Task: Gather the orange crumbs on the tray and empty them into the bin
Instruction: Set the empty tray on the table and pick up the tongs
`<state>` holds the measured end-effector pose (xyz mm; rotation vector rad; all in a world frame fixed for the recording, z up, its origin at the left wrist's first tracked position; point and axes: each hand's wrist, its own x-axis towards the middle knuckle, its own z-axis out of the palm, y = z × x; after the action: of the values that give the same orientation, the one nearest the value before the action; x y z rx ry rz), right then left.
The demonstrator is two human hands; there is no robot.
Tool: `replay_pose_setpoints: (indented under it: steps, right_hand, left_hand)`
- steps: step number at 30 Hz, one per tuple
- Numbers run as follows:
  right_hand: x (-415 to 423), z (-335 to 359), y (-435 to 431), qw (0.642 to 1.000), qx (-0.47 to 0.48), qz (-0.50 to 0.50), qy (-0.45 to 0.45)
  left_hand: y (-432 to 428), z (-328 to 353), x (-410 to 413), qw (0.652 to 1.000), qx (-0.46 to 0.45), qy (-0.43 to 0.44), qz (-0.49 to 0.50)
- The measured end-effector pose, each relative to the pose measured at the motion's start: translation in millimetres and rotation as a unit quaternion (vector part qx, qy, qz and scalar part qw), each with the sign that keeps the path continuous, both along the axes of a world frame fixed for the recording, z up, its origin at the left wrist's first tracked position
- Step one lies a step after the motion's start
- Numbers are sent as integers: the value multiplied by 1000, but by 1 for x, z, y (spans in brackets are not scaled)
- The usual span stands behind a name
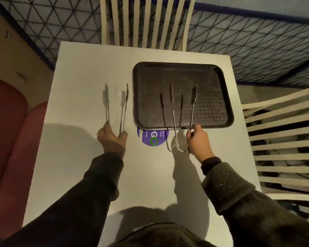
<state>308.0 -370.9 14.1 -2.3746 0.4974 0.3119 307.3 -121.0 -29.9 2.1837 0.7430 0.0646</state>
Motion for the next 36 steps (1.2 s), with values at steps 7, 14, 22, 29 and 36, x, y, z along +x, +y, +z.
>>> replay_pose_setpoints:
  steps: [7,14,22,29,36]
  right_hand:
    - [86,-1,-87,992,-120,-26,27]
    - [118,-21,-108,990,-126,3,71]
    - [117,-31,-111,995,-77,-48,46]
    - [115,-38,-113,996,-86,-21,18]
    - [114,-42,-114,994,-106,-3,2]
  left_hand:
    - [-65,-5,14,996,-7,-52,-73]
    - [-91,-13,27,997,-27,-4,-77]
    - [-123,-12,44,997,-44,10,-63]
    - [-159,-9,110,993,-52,97,-50]
    - [-173,-22,126,990,13,130,-47]
